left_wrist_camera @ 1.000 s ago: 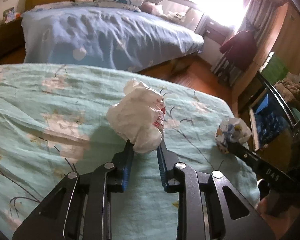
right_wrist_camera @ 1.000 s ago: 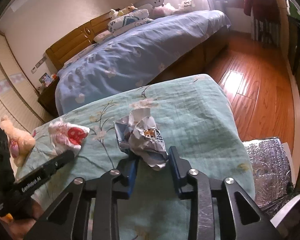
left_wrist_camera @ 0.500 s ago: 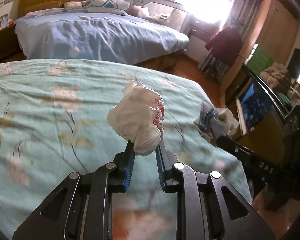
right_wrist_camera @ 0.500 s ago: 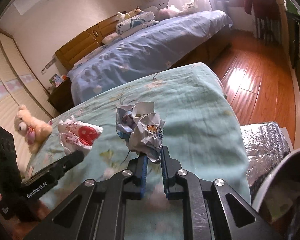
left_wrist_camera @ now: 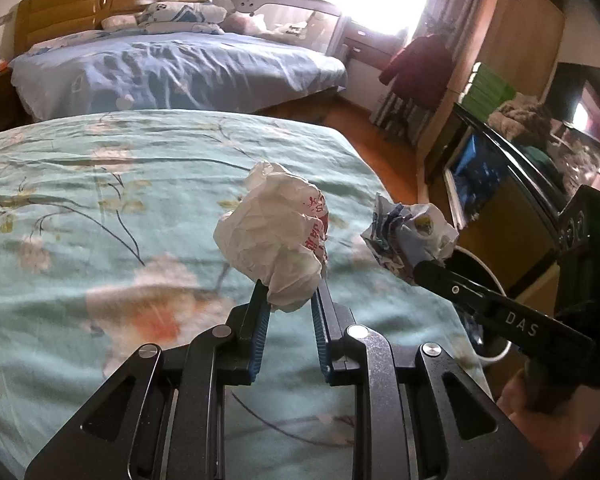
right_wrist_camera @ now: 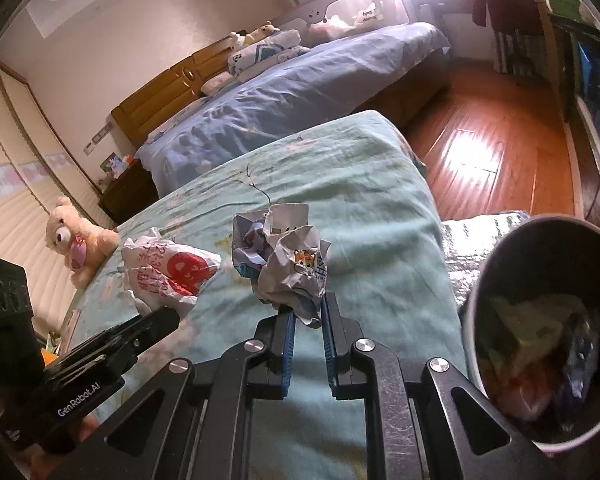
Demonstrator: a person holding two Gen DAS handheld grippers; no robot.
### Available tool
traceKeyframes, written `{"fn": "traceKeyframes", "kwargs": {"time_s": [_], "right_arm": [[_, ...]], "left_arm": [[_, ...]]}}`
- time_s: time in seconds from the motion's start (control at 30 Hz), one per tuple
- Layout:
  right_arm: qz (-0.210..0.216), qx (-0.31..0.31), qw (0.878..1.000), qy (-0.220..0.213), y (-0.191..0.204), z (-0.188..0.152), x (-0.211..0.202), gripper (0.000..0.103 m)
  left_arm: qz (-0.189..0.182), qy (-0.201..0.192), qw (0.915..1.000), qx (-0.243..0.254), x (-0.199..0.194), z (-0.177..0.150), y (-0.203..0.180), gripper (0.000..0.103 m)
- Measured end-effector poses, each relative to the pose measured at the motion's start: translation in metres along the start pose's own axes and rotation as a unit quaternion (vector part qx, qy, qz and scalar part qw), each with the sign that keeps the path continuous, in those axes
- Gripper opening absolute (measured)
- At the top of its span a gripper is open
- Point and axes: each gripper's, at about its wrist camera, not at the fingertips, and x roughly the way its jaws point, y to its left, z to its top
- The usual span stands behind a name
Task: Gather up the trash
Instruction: 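Carry the white bag and crumpled paper over the bin with both tools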
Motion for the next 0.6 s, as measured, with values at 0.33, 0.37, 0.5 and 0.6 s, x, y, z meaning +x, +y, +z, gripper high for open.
{"fn": "traceKeyframes", "kwargs": {"time_s": [0.33,0.37,0.5,0.6], "right_arm": [[-0.007,0.016,1.0,-0.013,-0.012,-0.018,-0.027,0.013],[-0.008,0.019,1.0,-0.014,-0.014,-0.019,-0.03,0.013],[-0.012,0.027,0.999,-0.018,-0.022,-0.025,-0.039,0.013],[-0.015,0.034,0.999,-0.021,-0.028,-0.031,-0.046,0.013]], "left_arm": [[-0.015,0.004,0.9995,0.027,-0.011,-0.017,-0.032,0.02],[-0.017,0.004,0.9994,0.029,-0.011,-0.018,-0.035,0.02],[-0.022,0.005,0.999,0.039,-0.013,-0.023,-0.047,0.02],[-0.027,0.005,0.9985,0.046,-0.014,-0.025,-0.056,0.02]]}}
